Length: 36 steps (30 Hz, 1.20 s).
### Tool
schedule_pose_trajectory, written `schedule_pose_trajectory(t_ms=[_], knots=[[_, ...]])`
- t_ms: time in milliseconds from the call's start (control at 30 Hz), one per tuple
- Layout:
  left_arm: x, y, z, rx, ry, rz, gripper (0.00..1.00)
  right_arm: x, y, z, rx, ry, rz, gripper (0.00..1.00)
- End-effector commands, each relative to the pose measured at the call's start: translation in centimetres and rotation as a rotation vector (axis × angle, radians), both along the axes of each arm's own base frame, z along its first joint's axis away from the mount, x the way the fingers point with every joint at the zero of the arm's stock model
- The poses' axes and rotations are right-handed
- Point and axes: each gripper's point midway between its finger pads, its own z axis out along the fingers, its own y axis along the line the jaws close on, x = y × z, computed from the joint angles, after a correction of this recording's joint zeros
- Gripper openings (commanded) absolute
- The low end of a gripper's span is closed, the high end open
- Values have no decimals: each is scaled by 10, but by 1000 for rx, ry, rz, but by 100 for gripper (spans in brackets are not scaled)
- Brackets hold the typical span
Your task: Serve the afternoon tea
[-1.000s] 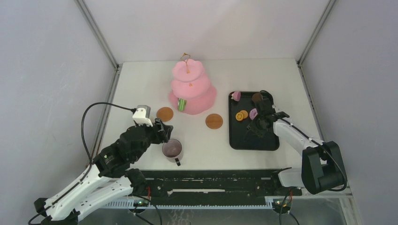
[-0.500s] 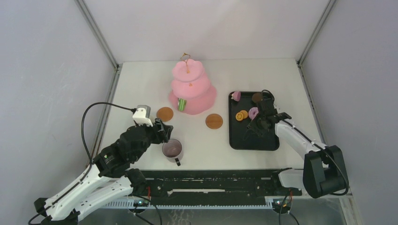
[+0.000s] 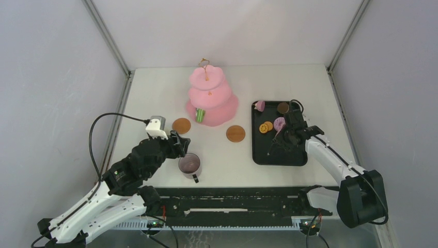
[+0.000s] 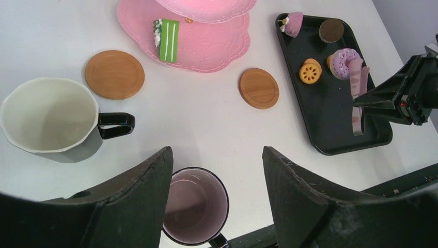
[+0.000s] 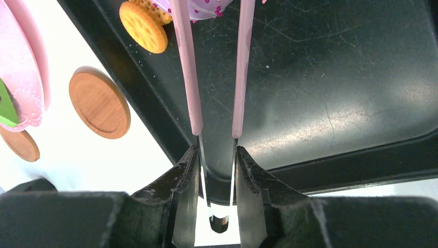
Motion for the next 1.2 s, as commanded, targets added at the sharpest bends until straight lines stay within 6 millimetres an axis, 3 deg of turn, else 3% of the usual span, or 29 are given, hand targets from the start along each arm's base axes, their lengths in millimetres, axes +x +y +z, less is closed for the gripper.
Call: schedule_pose_trajectory(t_ms=[0, 367, 800, 1167], knots=[[2, 0, 24, -51, -54, 7, 69, 9, 12, 26, -5, -78, 37, 0], [-4, 12, 22, -63, -56, 29, 69, 20, 89, 55, -14, -115, 201, 0], [-15, 28, 21, -82, -62, 50, 69, 35, 188, 49, -24, -83, 381, 0], [-18, 33, 21, -73, -62, 52, 69, 56, 233, 46, -13, -73, 442, 0]])
